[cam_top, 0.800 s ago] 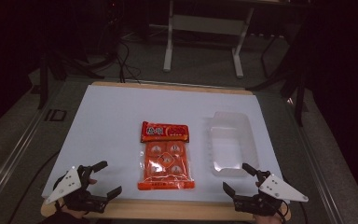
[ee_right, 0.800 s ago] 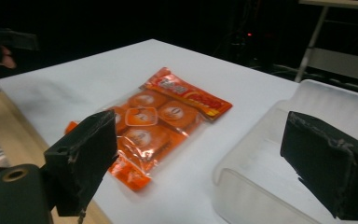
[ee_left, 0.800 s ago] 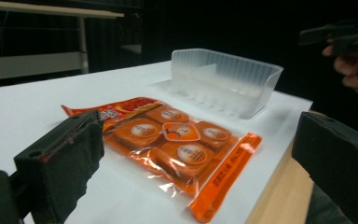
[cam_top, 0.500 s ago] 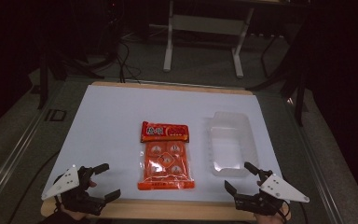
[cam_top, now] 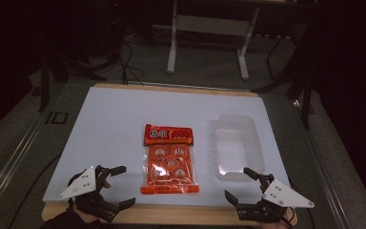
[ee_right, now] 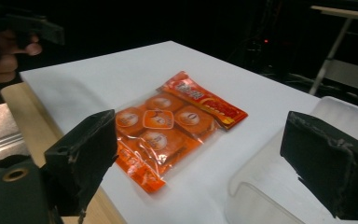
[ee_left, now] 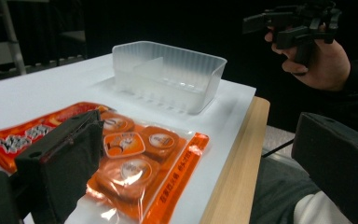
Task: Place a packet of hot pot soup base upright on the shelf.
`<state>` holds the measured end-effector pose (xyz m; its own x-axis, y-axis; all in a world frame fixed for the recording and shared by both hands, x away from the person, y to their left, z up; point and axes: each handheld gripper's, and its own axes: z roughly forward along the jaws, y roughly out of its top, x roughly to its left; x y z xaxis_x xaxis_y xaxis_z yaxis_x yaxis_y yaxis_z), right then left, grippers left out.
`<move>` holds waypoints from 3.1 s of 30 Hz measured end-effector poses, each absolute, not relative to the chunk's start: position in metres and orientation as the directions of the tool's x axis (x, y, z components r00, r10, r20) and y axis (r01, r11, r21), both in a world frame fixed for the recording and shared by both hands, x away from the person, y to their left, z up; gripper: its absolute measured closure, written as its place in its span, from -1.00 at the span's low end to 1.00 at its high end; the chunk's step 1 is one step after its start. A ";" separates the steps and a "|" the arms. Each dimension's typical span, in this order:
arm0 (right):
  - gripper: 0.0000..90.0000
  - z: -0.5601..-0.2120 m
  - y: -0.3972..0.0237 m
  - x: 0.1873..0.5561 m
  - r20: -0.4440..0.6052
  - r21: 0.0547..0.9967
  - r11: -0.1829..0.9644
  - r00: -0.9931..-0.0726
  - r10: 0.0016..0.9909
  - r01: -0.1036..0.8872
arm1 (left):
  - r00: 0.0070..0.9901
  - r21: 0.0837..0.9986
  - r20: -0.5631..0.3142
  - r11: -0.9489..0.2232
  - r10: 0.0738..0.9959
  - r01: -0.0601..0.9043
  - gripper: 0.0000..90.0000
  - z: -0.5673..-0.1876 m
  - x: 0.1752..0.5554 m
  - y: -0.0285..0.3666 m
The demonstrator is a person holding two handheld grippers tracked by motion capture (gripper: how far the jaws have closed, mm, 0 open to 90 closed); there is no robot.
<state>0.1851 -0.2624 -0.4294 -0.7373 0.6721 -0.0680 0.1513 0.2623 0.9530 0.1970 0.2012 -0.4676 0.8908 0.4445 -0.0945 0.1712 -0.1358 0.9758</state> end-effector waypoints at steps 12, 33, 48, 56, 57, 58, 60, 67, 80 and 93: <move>-0.76 -0.426 -0.259 0.182 -0.095 0.957 0.264 -0.735 0.672 0.118 | 0.896 0.975 -0.057 -0.170 0.440 0.145 -0.93 -0.446 0.231 0.181; -0.76 -0.427 -0.257 0.182 -0.095 0.959 0.260 -0.737 0.670 0.112 | 0.829 0.959 -0.062 -0.196 0.556 0.203 -0.93 -0.439 0.299 0.180; -0.70 -0.431 -0.254 0.187 -0.048 0.957 0.245 -0.745 0.665 0.157 | 0.778 0.939 -0.074 -0.219 0.624 0.265 -0.93 -0.460 0.348 0.175; -0.70 -0.430 -0.255 0.185 -0.025 0.965 0.211 -0.751 0.660 0.153 | 0.740 0.923 -0.096 -0.220 0.666 0.317 -0.91 -0.477 0.373 0.174; -0.70 -0.430 -0.255 0.185 -0.029 0.966 0.211 -0.746 0.665 0.150 | 0.735 0.922 -0.101 -0.215 0.670 0.323 -0.91 -0.480 0.376 0.175; -0.70 -0.430 -0.255 0.184 -0.029 0.965 0.212 -0.745 0.666 0.152 | 0.722 0.920 -0.098 -0.214 0.685 0.328 -0.89 -0.482 0.378 0.175; -0.70 -0.430 -0.254 0.184 -0.028 0.965 0.212 -0.748 0.664 0.152 | 0.708 0.916 -0.123 -0.196 0.695 0.351 -0.89 -0.486 0.384 0.177; -0.70 -0.430 -0.253 0.182 -0.046 0.965 0.223 -0.753 0.657 0.135 | 0.646 0.868 -0.159 -0.206 0.746 0.452 -0.66 -0.507 0.410 0.178; -0.70 -0.432 -0.252 0.183 -0.047 0.963 0.231 -0.759 0.649 0.138 | 0.583 0.781 -0.178 -0.246 0.793 0.573 -0.50 -0.530 0.435 0.167; -0.69 -0.432 -0.251 0.183 -0.043 0.961 0.235 -0.763 0.645 0.144 | 0.612 0.731 -0.249 -0.269 0.751 0.627 0.29 -0.539 0.443 0.158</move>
<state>0.1828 -0.2513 -0.4323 -0.7628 0.6451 -0.0434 0.1442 0.2351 0.9612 0.4432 0.1577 -0.5387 0.6122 0.7506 -0.2486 0.6271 -0.2694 0.7309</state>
